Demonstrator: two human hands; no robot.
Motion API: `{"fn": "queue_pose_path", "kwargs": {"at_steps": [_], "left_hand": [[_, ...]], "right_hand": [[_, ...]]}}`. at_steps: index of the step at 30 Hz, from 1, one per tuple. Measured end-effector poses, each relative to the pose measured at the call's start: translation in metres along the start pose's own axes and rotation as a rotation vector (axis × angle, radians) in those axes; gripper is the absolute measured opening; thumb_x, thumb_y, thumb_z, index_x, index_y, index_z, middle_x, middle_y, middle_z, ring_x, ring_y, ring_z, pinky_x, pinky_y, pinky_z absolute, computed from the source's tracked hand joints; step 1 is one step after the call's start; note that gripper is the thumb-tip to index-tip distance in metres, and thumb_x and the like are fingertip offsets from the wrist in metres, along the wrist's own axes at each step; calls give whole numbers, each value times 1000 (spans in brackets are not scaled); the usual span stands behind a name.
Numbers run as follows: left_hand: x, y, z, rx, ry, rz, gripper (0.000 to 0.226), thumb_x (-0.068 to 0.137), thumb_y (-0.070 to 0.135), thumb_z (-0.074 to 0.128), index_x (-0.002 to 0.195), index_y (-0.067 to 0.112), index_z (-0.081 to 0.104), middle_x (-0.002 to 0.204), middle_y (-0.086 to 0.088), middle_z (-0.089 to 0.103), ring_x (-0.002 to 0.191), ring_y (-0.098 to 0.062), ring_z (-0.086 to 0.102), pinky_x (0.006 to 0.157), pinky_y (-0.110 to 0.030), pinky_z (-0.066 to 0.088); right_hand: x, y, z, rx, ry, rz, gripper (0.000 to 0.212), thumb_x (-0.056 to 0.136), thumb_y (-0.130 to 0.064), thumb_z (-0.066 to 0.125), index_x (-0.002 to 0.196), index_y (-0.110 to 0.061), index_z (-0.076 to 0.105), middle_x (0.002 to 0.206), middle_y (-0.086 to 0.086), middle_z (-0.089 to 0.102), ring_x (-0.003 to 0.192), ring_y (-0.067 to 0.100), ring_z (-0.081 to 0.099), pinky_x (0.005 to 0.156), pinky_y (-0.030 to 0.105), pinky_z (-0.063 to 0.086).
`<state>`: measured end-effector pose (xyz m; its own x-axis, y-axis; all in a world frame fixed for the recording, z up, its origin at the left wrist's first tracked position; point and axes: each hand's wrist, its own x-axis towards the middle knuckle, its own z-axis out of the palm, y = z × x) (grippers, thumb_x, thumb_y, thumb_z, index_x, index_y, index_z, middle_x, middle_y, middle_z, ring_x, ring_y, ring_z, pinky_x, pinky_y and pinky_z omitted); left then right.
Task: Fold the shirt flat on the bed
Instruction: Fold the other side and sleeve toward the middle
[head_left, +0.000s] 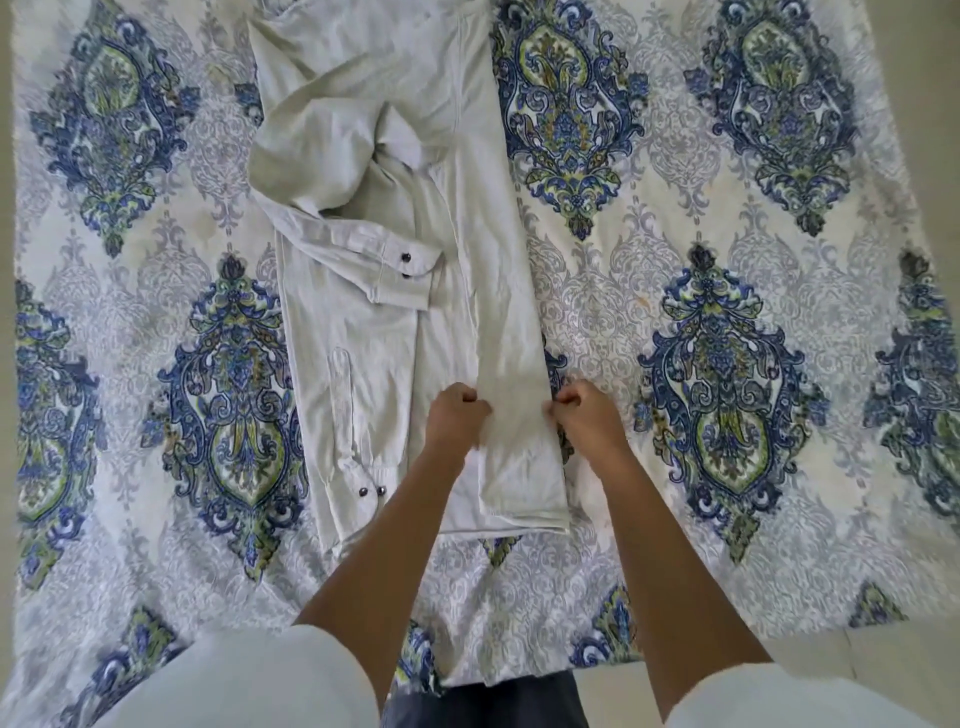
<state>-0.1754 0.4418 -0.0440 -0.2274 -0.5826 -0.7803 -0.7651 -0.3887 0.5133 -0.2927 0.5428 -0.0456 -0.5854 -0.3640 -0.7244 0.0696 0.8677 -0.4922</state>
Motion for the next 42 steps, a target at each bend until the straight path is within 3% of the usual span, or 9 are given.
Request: {"fn": "queue_pose_path", "kwargs": {"at_steps": [4,9,13,20,23,27,32,39,42], "left_hand": [[-6,-6,-11,-46,11,-4,27,84,1,54,65,14,41,62,-1,41,54,-14,38,49,-24,32],[-23,-21,-15,48,-305,-98,11,83,-7,56,87,4,58,66,-9,55,49,-11,50,40,-16,40],[-21,-38,-2,-19,-162,-166,18,83,-7,57,99,-2,63,79,-9,63,75,-23,60,59,-30,52],[-30,2,10,750,350,316,36,87,16,44,120,4,44,120,-12,47,113,-28,45,92,-38,40],[-3,8,7,964,227,666,51,95,19,33,144,7,26,154,-10,20,142,-26,17,113,-42,20],[31,-17,-9,1233,46,651,58,96,35,9,148,18,-10,156,2,-17,144,-18,-15,116,-44,-9],[52,10,-22,1155,206,840,51,87,30,32,126,9,57,137,-8,51,130,-27,45,108,-46,33],[134,104,-64,1310,198,750,56,99,34,21,150,16,7,159,0,2,146,-20,1,115,-44,-5],[154,111,-79,1338,275,757,59,96,38,8,149,14,15,157,-1,14,145,-20,10,115,-47,-3]], "right_hand": [[-9,8,1,-227,-316,-1,19,85,-16,65,72,-7,55,73,5,53,73,20,53,56,26,35],[-13,23,4,-246,-316,34,13,81,-6,65,70,-1,61,80,12,59,80,22,57,57,25,38],[-13,29,11,-374,-296,63,25,82,-9,64,60,-11,52,76,9,56,79,22,57,52,24,36],[-17,0,11,-340,190,-219,11,90,-13,49,96,-7,56,99,10,58,96,28,53,70,34,43],[-4,-15,21,-317,312,-556,28,88,-4,49,114,-3,58,120,14,58,116,30,48,89,42,47],[20,-10,41,-619,254,-663,40,86,-14,43,123,-7,59,136,9,54,127,27,49,102,49,41],[42,-47,39,-491,357,-676,42,83,-20,35,104,-6,68,114,11,67,111,29,62,94,46,47],[122,-122,30,-647,263,-734,56,87,-29,23,132,-12,52,144,6,45,135,24,40,107,49,30],[147,-129,24,-620,347,-669,57,89,-33,19,134,-17,49,148,-1,39,139,17,32,113,47,17]]}}
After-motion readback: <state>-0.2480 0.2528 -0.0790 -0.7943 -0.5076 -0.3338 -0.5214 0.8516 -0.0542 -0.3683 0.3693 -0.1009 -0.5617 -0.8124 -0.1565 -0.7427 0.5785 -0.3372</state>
